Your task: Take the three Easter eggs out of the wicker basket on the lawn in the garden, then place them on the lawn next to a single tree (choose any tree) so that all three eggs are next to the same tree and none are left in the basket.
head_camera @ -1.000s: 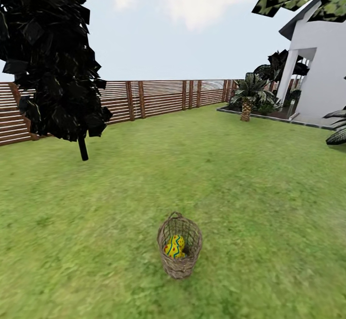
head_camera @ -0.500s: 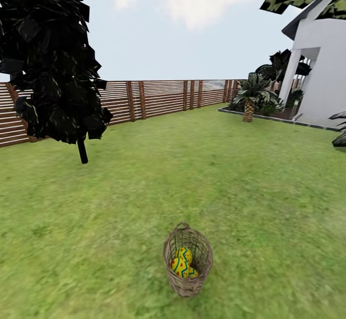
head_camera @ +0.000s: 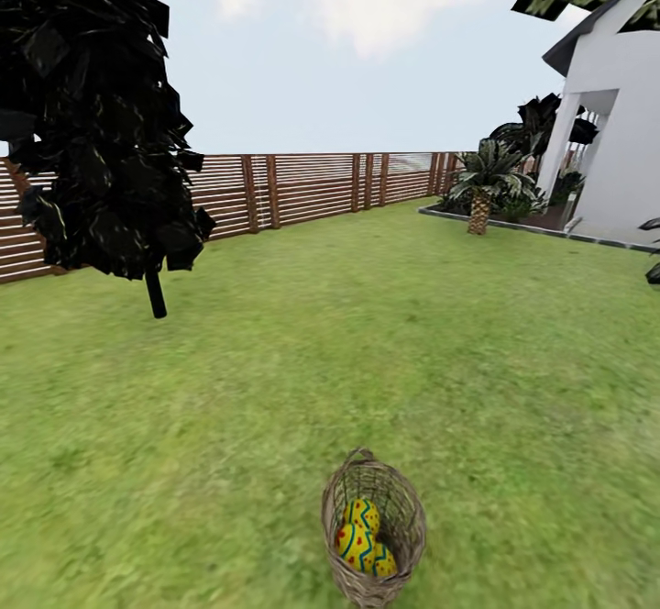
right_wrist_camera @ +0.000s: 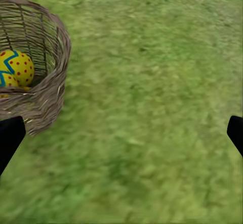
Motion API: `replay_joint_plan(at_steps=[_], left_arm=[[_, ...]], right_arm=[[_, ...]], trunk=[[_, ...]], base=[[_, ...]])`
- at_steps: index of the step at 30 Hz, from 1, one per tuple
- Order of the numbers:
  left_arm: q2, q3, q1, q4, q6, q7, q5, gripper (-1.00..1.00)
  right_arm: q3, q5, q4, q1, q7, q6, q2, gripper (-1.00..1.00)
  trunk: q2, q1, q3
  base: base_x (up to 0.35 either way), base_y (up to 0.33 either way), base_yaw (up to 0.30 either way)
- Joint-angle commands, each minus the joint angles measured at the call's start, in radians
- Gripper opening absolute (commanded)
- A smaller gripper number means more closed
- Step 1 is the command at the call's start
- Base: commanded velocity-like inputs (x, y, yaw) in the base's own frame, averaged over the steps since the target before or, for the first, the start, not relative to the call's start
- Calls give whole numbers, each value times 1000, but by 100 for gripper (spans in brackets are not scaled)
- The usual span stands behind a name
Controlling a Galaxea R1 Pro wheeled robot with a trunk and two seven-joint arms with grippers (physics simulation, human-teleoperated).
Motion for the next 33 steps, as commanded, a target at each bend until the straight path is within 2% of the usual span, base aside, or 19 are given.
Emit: replay_joint_plan(at_steps=[1,28,33], left_arm=[[0,-3,-1,1,-3,0,10,100],[0,-3,-1,1,-4,0,10,100],[0,-2,-1,-3,-6,-2,11,100]], right_arm=[[-1,0,1,-1,-1,-3,0,100],[-1,0,1,-1,-1,-5,0,100],[-2,-1,1,-1,-1,-6,0,100]], trunk=[[-2,1,-2],[-2,1,-2],[-2,1,-2]], base=[[332,2,0],[331,-38,0],[142,-9,0]])
